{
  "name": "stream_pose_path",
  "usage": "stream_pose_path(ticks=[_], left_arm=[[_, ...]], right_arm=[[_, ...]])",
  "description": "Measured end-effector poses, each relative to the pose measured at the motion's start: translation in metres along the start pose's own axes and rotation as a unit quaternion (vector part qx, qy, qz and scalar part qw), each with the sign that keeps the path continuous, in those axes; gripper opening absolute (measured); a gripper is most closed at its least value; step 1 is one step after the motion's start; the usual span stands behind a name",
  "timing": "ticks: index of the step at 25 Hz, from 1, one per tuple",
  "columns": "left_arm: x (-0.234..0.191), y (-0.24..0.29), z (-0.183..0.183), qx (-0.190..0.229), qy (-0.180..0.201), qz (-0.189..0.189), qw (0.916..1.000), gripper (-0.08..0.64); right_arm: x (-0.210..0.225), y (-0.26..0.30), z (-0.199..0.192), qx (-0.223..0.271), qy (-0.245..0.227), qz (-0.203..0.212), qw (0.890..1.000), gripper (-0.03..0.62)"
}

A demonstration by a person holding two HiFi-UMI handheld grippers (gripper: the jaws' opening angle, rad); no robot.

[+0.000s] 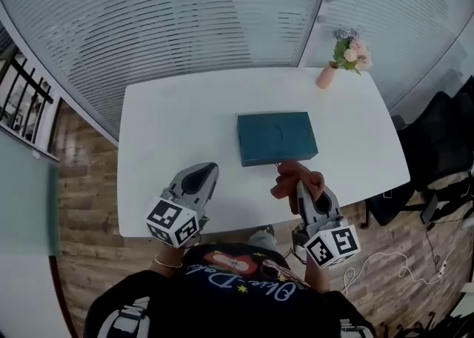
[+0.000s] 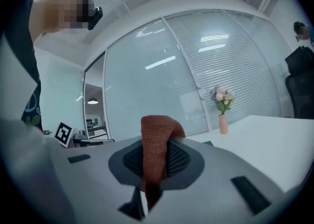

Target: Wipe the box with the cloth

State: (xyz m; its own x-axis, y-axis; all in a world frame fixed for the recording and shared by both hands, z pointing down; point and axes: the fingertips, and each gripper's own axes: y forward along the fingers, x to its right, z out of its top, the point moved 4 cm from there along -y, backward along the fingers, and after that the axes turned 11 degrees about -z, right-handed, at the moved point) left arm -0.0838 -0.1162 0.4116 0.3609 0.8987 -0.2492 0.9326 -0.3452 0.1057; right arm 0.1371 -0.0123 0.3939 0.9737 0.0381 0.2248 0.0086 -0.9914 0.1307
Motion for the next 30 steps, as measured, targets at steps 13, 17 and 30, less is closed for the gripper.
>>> stream_pose_path(ticks=[13,17,30], left_arm=[[0.011,0.047,0.008,0.027,-0.009,0.127,0.9915,0.005],[0.016,0.048,0.003,0.036,-0.012,0.175,0.9838,0.005],[-0.005,0.02,-0.004,0.057,-0.031,0.234,0.97,0.005]], right_arm=[[0.048,0.09,0.054,0.012,-0.042,0.151,0.988,0.043],[0.051,0.12,0.071,0.028,-0.061,0.203,0.977,0.043],[-0.05,0.199,0.07,0.031,-0.16,0.326,0.931,0.044]])
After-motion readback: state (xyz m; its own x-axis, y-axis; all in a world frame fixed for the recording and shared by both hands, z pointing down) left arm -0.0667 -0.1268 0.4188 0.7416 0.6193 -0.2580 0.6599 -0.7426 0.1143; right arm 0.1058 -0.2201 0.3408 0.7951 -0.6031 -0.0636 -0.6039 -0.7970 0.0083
